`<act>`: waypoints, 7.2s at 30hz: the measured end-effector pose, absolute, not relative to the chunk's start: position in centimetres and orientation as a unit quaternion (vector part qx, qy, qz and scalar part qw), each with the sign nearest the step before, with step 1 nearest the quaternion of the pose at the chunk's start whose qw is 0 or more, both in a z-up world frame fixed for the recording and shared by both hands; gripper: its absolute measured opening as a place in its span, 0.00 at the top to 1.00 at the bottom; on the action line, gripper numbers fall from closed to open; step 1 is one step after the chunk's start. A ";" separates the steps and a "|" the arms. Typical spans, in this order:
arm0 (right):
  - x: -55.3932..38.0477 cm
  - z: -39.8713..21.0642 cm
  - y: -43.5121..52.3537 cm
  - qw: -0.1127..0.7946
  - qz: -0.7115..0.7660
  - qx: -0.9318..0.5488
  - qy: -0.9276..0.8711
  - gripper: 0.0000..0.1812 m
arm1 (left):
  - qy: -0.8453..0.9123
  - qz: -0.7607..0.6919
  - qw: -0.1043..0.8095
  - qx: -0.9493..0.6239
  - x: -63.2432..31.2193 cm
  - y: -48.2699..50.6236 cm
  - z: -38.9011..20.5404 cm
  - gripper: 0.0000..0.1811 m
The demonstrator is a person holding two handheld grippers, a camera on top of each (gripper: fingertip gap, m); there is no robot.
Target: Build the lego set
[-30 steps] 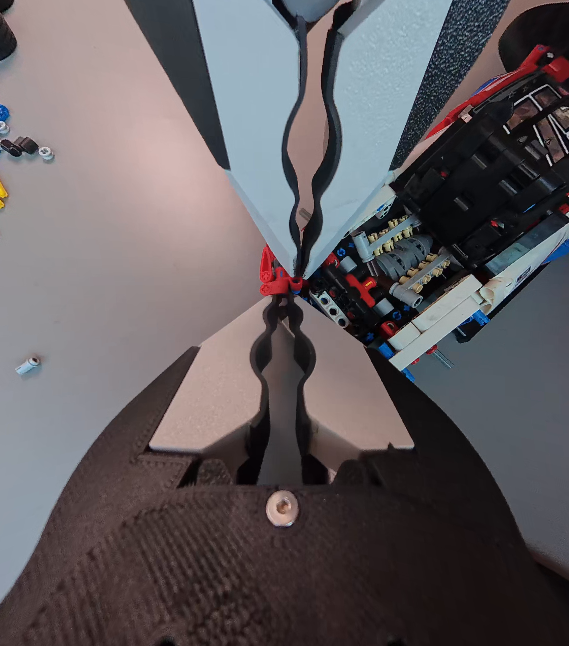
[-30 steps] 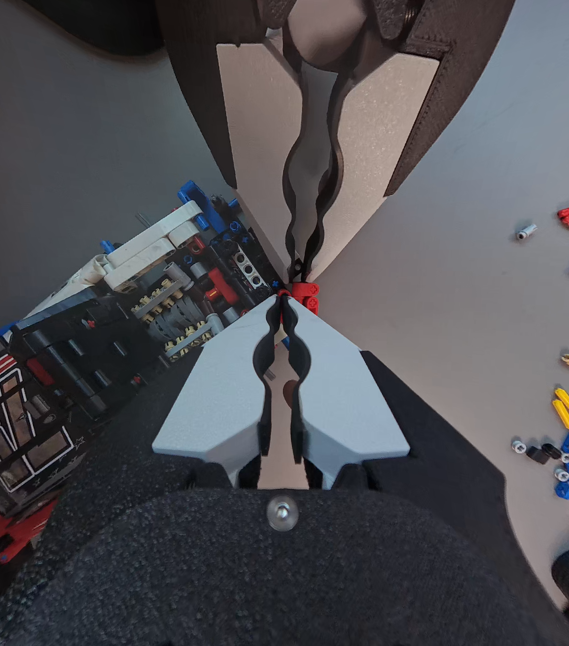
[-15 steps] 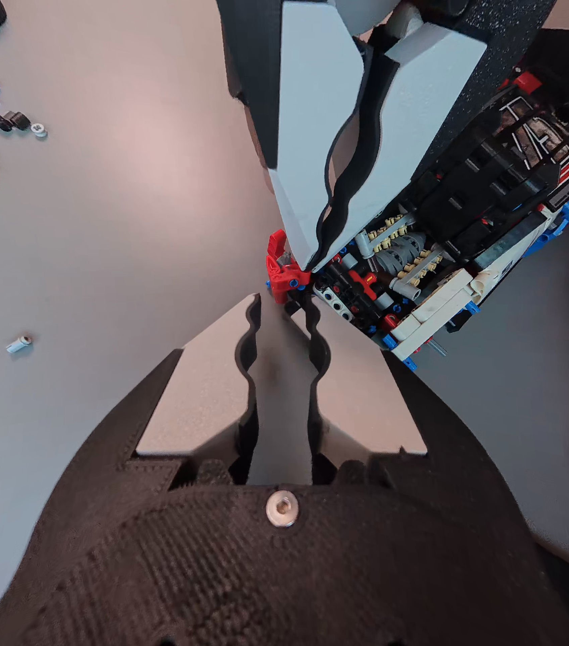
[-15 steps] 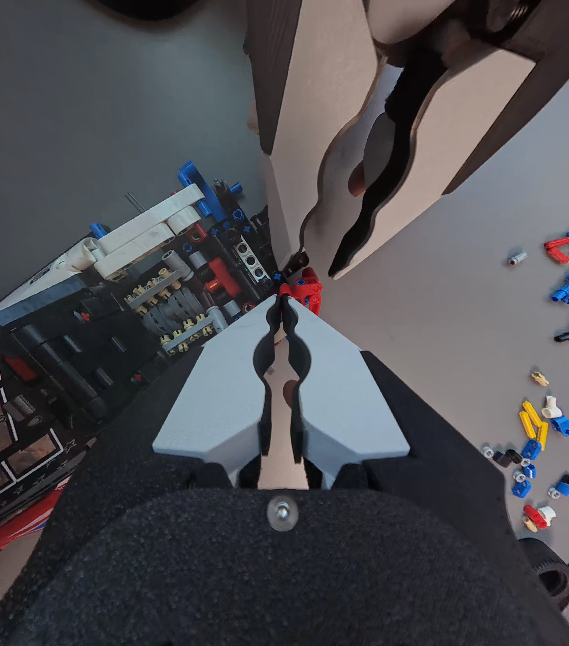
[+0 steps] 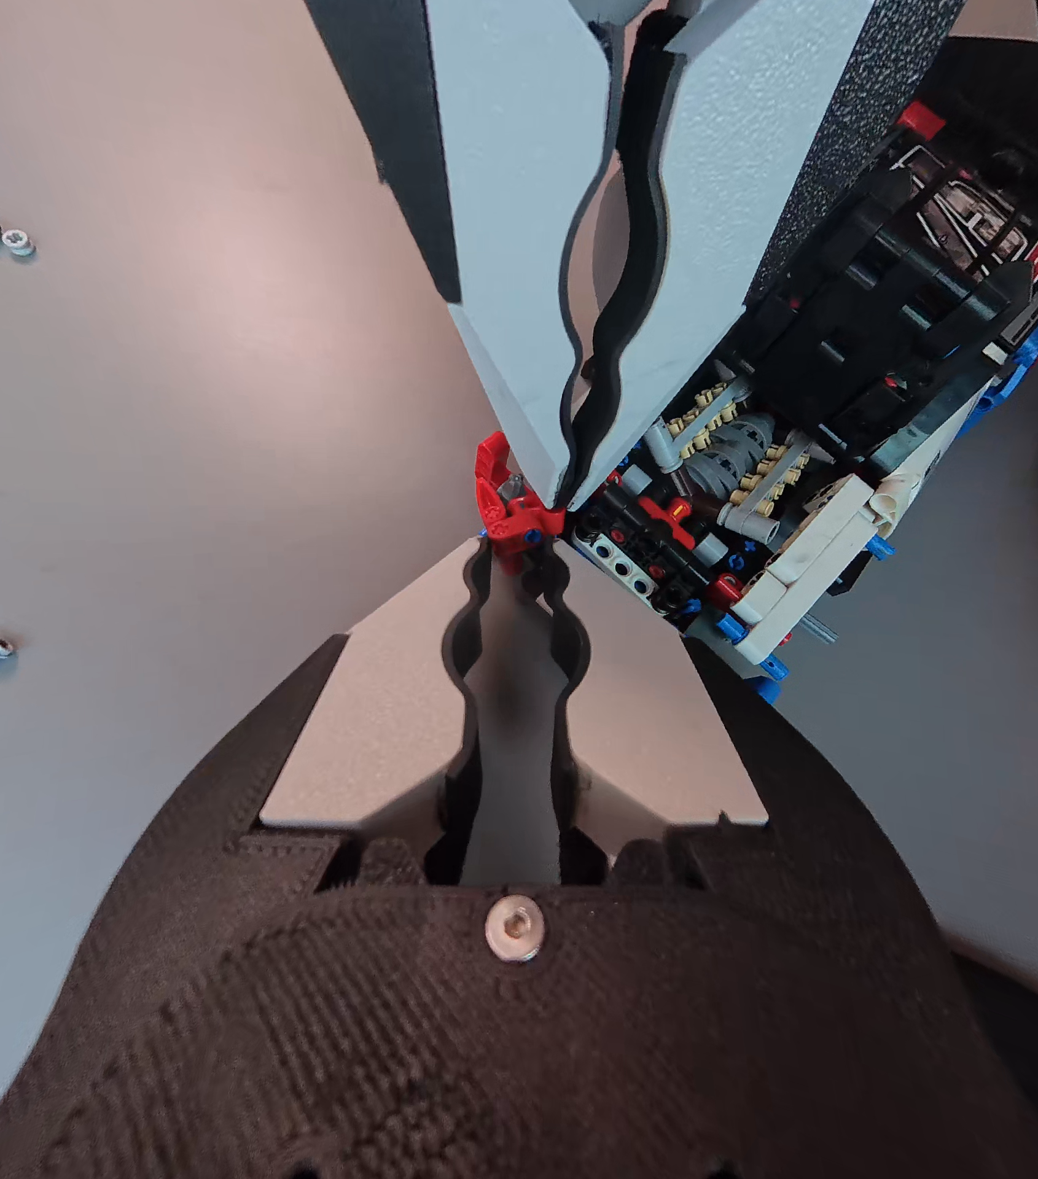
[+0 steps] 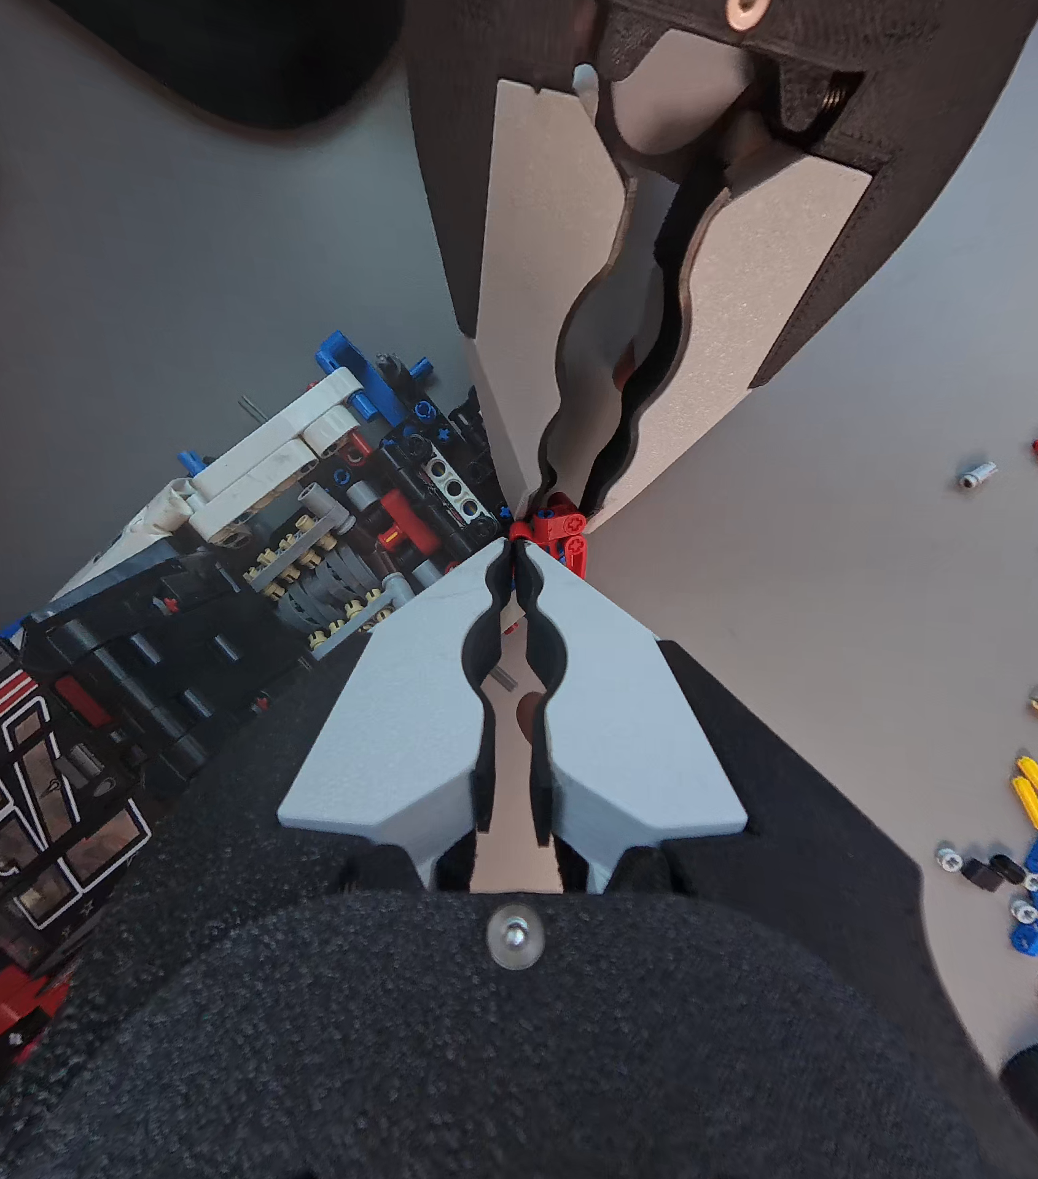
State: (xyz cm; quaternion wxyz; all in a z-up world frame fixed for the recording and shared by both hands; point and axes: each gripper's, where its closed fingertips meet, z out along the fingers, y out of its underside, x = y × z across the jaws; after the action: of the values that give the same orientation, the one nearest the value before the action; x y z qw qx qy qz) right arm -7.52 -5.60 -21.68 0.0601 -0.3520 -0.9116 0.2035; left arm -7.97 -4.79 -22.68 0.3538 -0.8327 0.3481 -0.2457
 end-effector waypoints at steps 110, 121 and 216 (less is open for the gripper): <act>-8.0 -21.5 -5.9 0.079 0.209 -0.381 -0.897 0.98 | 0.362 -0.282 0.415 -0.785 -8.6 -5.2 -21.5 0.91; -8.9 -21.1 -5.5 0.112 0.227 -0.400 -0.881 0.97 | 0.367 -0.298 0.460 -0.752 -9.0 -5.3 -19.9 0.91; -7.9 -21.3 -5.0 0.090 0.152 -0.311 -0.934 0.99 | 0.304 -0.217 0.370 -0.851 -8.3 -4.6 -21.8 0.93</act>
State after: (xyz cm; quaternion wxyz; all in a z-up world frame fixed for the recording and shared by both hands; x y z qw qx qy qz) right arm -7.94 -4.98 -21.35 0.0898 -0.3108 -0.9339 0.1521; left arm -8.26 -4.63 -21.80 0.3701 -0.8505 0.3042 -0.2170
